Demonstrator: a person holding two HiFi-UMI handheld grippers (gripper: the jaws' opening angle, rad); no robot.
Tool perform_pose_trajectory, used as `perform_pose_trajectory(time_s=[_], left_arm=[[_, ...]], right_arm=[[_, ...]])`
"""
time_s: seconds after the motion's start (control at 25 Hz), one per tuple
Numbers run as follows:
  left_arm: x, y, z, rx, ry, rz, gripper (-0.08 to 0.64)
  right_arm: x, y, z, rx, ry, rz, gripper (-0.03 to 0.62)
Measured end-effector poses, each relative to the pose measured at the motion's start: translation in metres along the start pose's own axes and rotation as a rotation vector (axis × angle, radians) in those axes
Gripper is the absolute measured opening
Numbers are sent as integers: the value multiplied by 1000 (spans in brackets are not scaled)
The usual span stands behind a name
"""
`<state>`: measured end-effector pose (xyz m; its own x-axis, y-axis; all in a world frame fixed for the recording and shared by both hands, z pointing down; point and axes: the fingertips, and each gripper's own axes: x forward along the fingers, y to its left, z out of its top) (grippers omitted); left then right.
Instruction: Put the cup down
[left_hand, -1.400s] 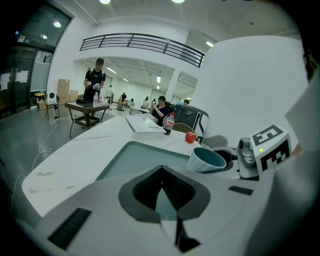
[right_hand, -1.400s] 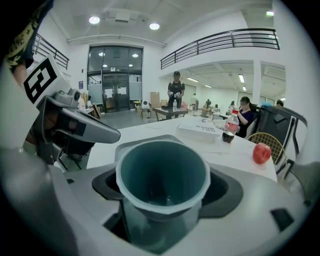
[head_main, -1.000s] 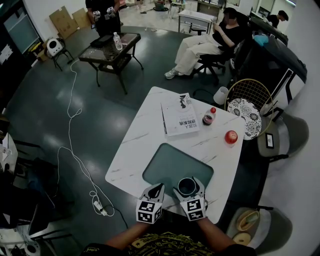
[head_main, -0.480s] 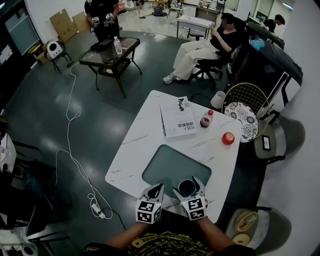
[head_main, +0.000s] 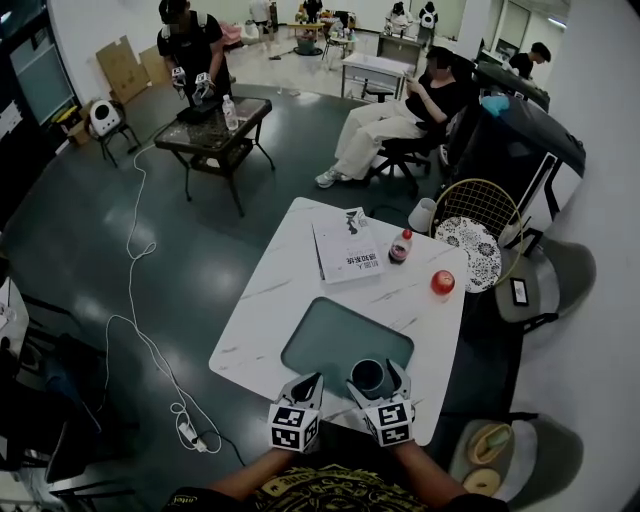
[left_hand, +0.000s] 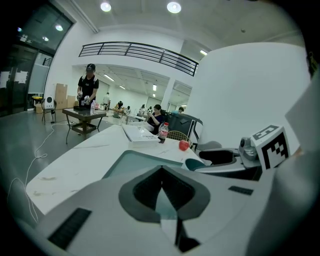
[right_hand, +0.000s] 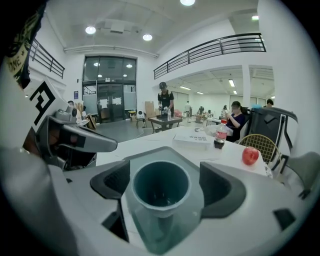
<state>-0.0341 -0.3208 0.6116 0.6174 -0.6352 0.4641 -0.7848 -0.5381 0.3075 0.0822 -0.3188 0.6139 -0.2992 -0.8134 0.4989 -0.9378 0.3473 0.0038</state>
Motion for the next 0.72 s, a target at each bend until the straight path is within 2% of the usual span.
perform_pose_trajectory(time_s=[0.24, 0.52, 0.64, 0.72], left_arm=[[-15, -3, 6, 11, -35, -16, 8], [-37, -5, 9, 27, -62, -30, 9], [-48, -6, 9, 31, -69, -36, 8], [-55, -6, 7, 33, -75, -39, 8]], right_arm=[[-26, 6, 15, 33, -46, -53, 420], [-45, 29, 10, 60, -84, -29, 415], [-57, 39, 15, 57, -100, -36, 339], [-64, 45, 15, 61, -109, -41, 262]])
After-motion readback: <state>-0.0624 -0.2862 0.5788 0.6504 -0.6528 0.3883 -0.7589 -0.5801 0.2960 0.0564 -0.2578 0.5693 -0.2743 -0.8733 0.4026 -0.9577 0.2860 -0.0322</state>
